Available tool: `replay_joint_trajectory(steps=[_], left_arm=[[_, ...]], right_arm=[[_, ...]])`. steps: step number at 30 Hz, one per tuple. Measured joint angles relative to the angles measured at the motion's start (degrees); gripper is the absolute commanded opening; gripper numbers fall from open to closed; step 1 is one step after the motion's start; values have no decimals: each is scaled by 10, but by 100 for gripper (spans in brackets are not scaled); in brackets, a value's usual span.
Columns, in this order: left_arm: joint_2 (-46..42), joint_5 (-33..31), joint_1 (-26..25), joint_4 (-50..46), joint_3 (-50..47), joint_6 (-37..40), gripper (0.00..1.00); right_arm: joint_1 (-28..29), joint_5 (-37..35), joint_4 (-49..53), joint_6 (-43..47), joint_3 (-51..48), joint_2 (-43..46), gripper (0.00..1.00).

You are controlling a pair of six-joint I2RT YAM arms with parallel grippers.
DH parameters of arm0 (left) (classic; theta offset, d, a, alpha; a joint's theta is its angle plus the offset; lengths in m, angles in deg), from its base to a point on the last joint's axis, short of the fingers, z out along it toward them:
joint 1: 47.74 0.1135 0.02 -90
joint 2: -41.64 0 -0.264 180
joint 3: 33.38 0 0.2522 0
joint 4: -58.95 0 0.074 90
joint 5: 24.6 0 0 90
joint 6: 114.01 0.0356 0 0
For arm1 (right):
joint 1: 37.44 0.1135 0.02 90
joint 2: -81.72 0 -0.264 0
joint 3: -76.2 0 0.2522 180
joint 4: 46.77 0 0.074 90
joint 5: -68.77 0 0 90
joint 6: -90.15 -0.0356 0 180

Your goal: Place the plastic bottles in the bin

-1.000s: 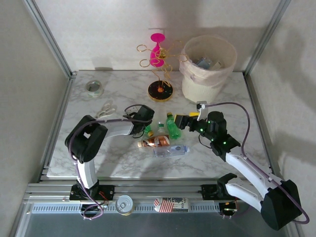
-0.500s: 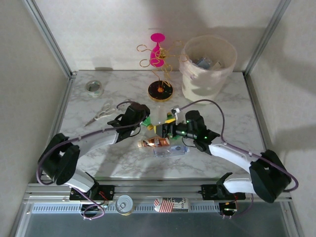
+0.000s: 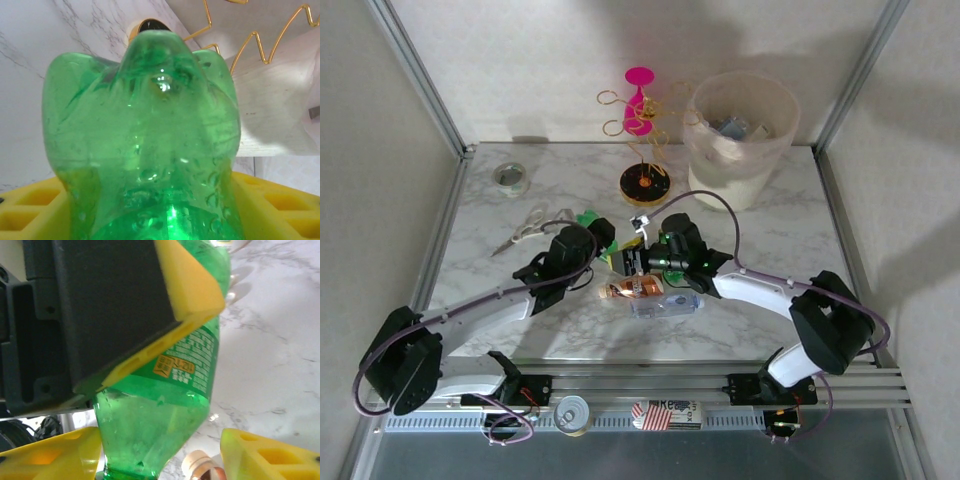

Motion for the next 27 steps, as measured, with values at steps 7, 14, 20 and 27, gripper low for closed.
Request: replay_joint_trajectory(steps=[7, 14, 20, 27], left_arm=[[-32, -27, 0, 0, -23, 0, 65], [-52, -45, -2, 3, -33, 0, 65], [-59, -52, -3, 5, -39, -2, 69], [-67, -58, -3, 9, -43, -12, 99]], right_arm=[[15, 21, -8, -7, 18, -26, 60], [24, 24, -9, -18, 20, -35, 57], [25, 30, -8, -22, 20, -35, 46], [25, 27, -8, -23, 20, -39, 40]])
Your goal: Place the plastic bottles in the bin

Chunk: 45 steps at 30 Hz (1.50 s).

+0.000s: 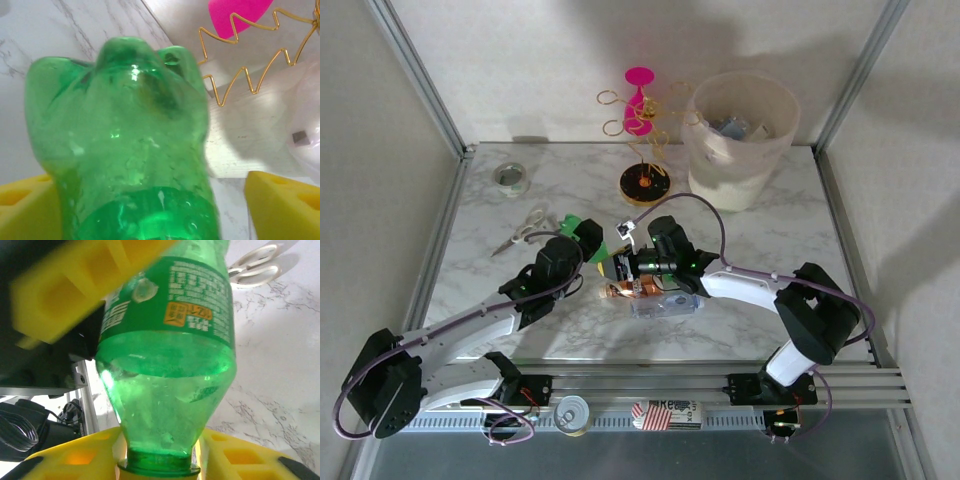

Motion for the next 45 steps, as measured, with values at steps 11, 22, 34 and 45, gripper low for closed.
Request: replay_joint_trajectory(steps=[11, 22, 34, 45], left_arm=[[-54, -24, 7, -18, 0, 4, 100], [-170, -73, 56, -36, -83, -18, 100], [-163, -46, 81, -28, -151, -60, 100], [-56, 61, 81, 25, -147, -39, 100]], right_arm=[[-11, -22, -5, 3, 0, 1, 33], [-95, -66, 49, 23, -7, 99, 32], [-238, -160, 156, 84, 49, 252, 27], [-369, -229, 201, 89, 144, 232, 28]])
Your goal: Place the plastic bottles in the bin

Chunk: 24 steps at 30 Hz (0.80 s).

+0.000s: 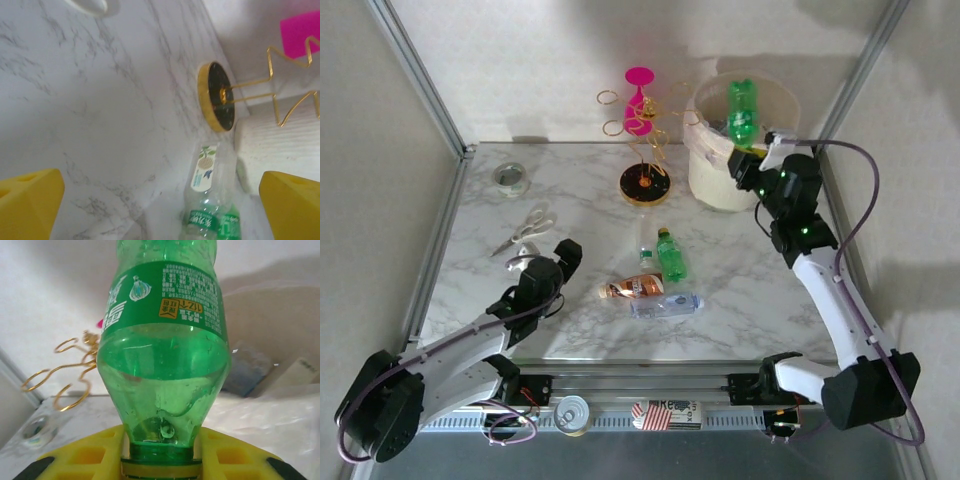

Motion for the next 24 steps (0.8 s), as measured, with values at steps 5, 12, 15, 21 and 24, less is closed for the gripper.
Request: replay_joint_trajectory(steps=[5, 12, 15, 21, 24], left_arm=[[44, 44, 0, 0, 26, 20, 100], [55, 79, 0, 7, 35, 32, 100], [55, 82, 0, 7, 35, 38, 100], [55, 83, 0, 3, 37, 50, 100], [55, 87, 0, 2, 42, 58, 100]], right_arm=[[-54, 26, 21, -14, 81, -77, 29], [-69, 52, 79, -26, 201, -189, 38], [-72, 58, 98, -32, 225, -215, 46], [-75, 57, 127, -45, 249, -232, 75], [-75, 54, 134, -46, 263, -231, 94]])
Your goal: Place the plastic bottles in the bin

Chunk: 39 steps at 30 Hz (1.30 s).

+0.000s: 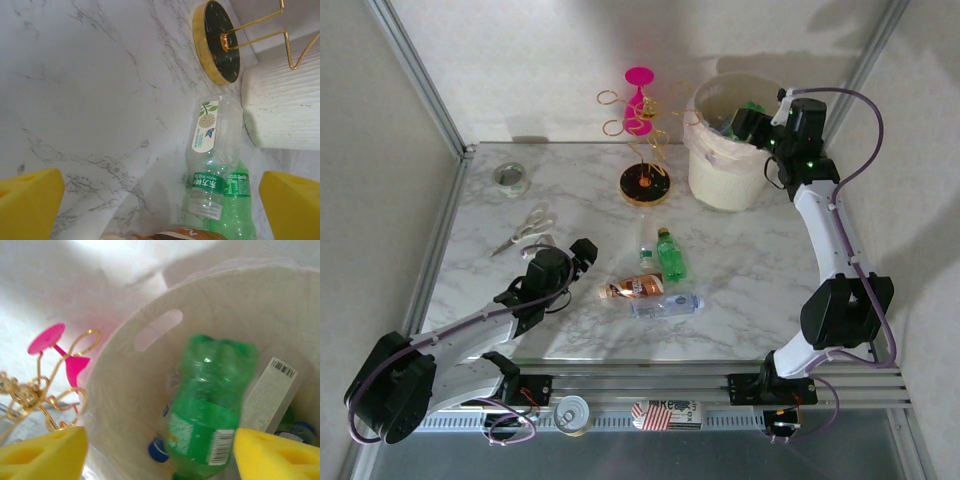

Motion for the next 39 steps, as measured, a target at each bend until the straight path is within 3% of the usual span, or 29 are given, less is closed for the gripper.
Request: replay_joint_trajectory(steps=[1, 14, 23, 30, 39], left_arm=[[0, 1, 0, 0, 2, 1, 100], [10, 14, 0, 0, 38, 18, 99], [57, 22, -21, 6, 96, 57, 100], [148, 29, -42, 0, 164, 98, 100], [281, 34, -81, -52, 292, 159, 100]], right_arm=[[0, -2, 0, 0, 3, 1, 98], [0, -25, -1, 5, -65, 142, 99], [12, -8, -37, -54, -267, 281, 99], [77, -14, -78, -119, -446, 396, 99], [102, -14, -125, -167, -611, 421, 99]])
